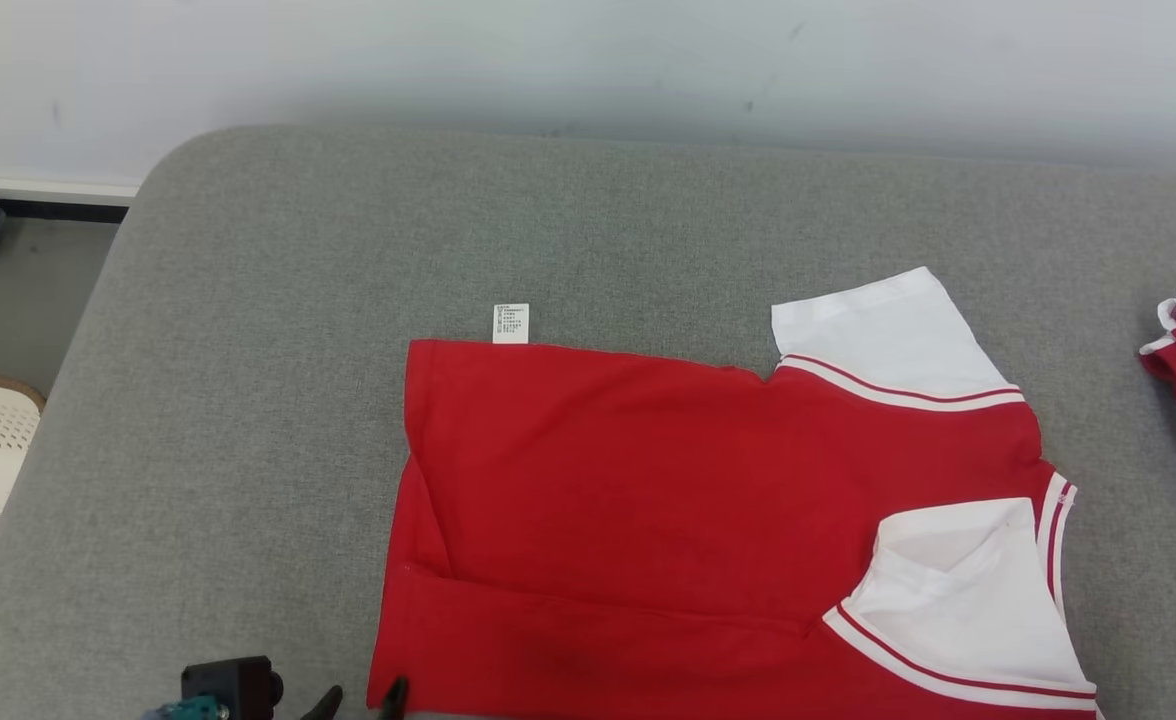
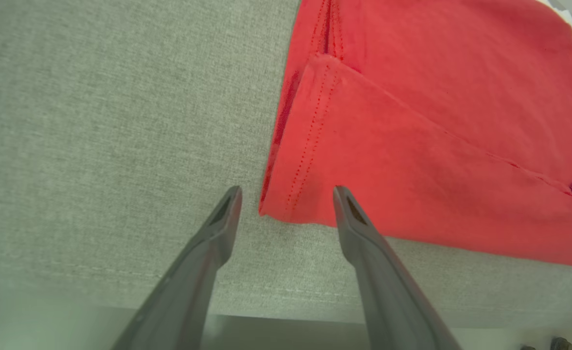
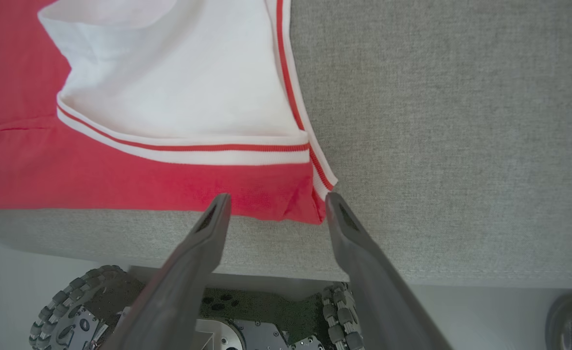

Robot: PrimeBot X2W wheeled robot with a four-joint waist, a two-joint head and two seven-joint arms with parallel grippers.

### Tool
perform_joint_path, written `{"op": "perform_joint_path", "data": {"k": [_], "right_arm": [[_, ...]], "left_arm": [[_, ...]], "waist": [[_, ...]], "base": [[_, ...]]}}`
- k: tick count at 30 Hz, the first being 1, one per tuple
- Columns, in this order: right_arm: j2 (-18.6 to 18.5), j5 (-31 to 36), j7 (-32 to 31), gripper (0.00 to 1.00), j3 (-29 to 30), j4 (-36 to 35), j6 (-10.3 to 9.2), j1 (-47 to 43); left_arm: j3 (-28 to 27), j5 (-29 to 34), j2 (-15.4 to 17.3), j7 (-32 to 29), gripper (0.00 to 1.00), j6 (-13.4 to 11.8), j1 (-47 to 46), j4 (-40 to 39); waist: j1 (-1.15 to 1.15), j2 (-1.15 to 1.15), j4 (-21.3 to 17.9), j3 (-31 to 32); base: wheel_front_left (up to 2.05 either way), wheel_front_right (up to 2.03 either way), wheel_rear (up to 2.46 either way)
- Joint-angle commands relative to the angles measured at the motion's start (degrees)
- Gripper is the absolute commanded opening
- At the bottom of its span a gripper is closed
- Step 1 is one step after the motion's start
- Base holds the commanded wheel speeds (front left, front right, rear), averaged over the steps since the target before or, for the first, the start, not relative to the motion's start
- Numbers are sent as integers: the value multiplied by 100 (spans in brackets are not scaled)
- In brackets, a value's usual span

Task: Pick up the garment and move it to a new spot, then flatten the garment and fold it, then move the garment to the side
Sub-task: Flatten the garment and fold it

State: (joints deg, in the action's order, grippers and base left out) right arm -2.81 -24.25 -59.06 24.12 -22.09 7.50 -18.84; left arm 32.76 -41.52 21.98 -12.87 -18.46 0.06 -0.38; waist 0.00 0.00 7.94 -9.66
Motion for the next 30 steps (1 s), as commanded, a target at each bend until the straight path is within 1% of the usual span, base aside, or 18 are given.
{"op": "perform_joint_path", "data": {"k": [1,5,8,11,14,17,20,23,26,27,30], "right_arm": [[-20,-58,63,100,-3,27,1,-47],[-20,-185,398,100,28,55,1,-16],[-20,-277,755,100,131,108,1,155],[-15,-337,1191,100,291,346,1,422],[-18,-339,1643,100,232,636,1,793],[-18,-331,2140,100,93,954,1,1152],[-22,-114,2656,100,-98,1213,1,1450],[-15,-7,3171,100,-303,1456,1,1649],[-20,110,3634,100,-471,1652,1,1752],[-18,204,4001,100,-577,1720,1,1833],[-17,252,4516,100,-737,1852,1,1926]], "left_arm": [[-43,-58,12,49,100,-11,38,-12],[-300,-247,-123,286,100,65,-98,-155],[-491,-367,-214,525,100,210,-353,-214],[-558,-288,-326,775,100,387,-744,-102],[-556,-147,-469,1026,100,510,-1175,135],[-584,72,-604,1350,100,511,-1604,441],[-617,164,-787,1670,100,517,-1898,683],[-630,264,-879,1909,100,530,-2093,875],[-596,324,-887,2067,100,629,-2185,1033],[-555,383,-838,2096,100,641,-2233,1141],[-506,512,-775,2084,100,549,-2279,1346]], "waist": [[0,0,6,61],[0,0,71,197],[0,0,124,313],[0,0,186,450],[0,0,183,564],[0,0,154,644],[0,0,122,720],[0,0,98,808],[0,0,71,866],[0,0,51,882],[0,0,20,884]], "base": [[0,0,0],[0,0,0],[0,0,0],[0,0,0],[0,0,0],[0,0,0],[0,0,0],[0,0,0],[0,0,0],[0,0,0],[0,0,0]]}}
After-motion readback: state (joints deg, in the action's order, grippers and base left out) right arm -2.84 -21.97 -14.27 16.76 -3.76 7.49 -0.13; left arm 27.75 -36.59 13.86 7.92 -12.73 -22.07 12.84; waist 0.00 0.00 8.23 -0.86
